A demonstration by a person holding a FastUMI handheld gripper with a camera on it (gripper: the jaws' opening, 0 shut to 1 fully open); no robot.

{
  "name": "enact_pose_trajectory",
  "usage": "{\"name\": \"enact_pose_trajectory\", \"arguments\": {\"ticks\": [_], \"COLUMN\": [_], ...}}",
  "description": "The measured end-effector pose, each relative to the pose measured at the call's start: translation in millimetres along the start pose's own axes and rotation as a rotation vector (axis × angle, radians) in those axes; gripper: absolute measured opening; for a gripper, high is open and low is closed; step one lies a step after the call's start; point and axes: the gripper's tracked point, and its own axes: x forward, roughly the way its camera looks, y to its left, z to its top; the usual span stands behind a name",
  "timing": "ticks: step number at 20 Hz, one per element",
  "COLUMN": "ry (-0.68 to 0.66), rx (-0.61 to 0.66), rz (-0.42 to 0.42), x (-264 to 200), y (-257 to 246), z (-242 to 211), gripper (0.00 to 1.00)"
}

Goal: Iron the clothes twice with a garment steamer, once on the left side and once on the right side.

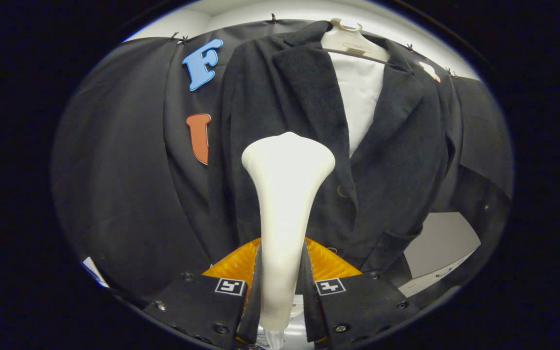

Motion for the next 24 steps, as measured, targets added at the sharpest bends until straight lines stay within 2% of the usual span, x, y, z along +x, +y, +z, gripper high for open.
{"name": "enact_pose_trajectory", "arguments": {"ticks": [7,15,24], "ry": [0.077,0.14,0.228], "rx": [-0.001,-0.007,-0.02], "rz": [0.005,-0.006,-0.019], "x": [18,38,33], "y": [4,15,13], "z": [-48,-74,-85], "gripper": [0.4,0.39,0.39]}}
